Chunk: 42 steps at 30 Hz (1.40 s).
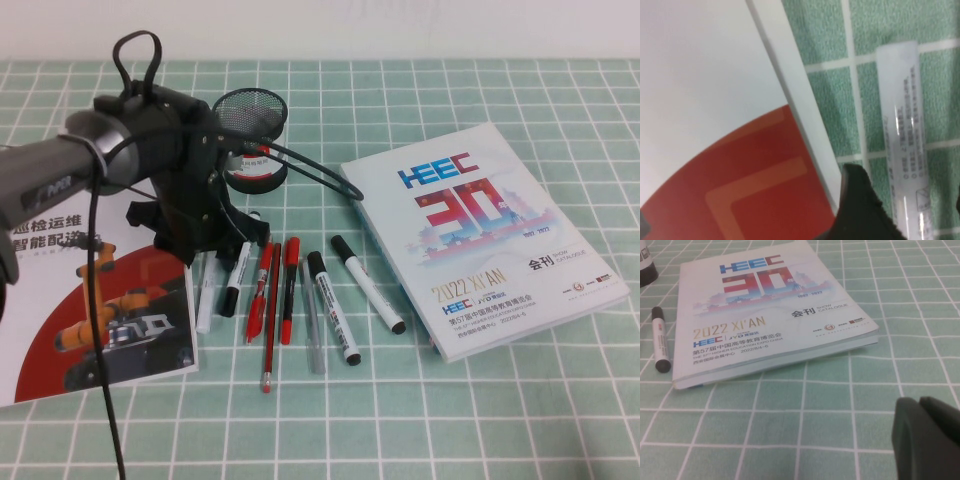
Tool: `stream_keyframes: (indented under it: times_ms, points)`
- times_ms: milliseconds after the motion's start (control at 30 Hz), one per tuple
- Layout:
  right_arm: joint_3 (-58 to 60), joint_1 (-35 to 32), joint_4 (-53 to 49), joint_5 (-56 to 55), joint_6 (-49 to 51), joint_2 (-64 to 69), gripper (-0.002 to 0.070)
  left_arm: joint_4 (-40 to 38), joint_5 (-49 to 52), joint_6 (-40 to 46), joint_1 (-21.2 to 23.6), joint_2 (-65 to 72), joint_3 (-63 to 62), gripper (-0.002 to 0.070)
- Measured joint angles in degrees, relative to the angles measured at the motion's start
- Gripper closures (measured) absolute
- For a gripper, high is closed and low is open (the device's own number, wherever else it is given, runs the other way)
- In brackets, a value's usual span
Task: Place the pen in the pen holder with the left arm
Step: Pick up the pen on the table
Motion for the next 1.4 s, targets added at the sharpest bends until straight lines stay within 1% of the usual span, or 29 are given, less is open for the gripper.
stream_keyframes:
  times_ms: [400, 500, 567, 600, 633, 733, 967, 1033, 1100, 1233, 1400]
  points:
    - [0.0, 0.0, 0.0, 0.0, 0.0, 0.0, 0.0696, 0.13, -0.37, 0.89, 0.0, 1.1, -0.45, 0.0319]
    - [0.0, 0.0, 0.0, 0.0, 0.0, 0.0, 0.0696, 0.28, -0.37, 1.11, 0.0, 1.23, -0.47, 0.0351]
    - [0.0, 0.0, 0.0, 0.0, 0.0, 0.0, 0.0696, 0.79, -0.27, 1.84, 0.0, 1.36, -0.58, 0.0401]
    - [0.0, 0.0, 0.0, 0.0, 0.0, 0.0, 0.0696, 1.01, -0.27, 2.19, 0.0, 1.36, -0.58, 0.0415]
    - [0.0, 0.0, 0.0, 0.0, 0.0, 0.0, 0.0696, 1.1, -0.27, 3.03, -0.11, 1.44, -0.58, 0.0447]
    - [0.0, 0.0, 0.0, 0.0, 0.0, 0.0, 0.0696, 1.02, -0.27, 3.72, -0.7, 1.82, -0.85, 0.0485]
    - [0.0, 0.0, 0.0, 0.0, 0.0, 0.0, 0.0696, 1.87, 1.61, 3.83, -1.15, 2.48, -1.62, 0.0501]
    - [0.0, 0.0, 0.0, 0.0, 0.0, 0.0, 0.0696, 1.87, 1.7, 3.83, -1.15, 2.48, -1.66, 0.0524]
    - [0.0, 0.0, 0.0, 0.0, 0.0, 0.0, 0.0696, 1.67, 1.7, 3.83, -1.15, 2.48, -1.66, 0.0568]
    - [0.0, 0.0, 0.0, 0.0, 0.0, 0.0, 0.0696, 1.67, 1.5, 4.25, -1.27, 2.12, -1.66, 0.0568]
    - [0.0, 0.0, 0.0, 0.0, 0.0, 0.0, 0.0696, 1.04, 3.76, 4.96, -1.27, -0.69, -0.64, 0.0569]
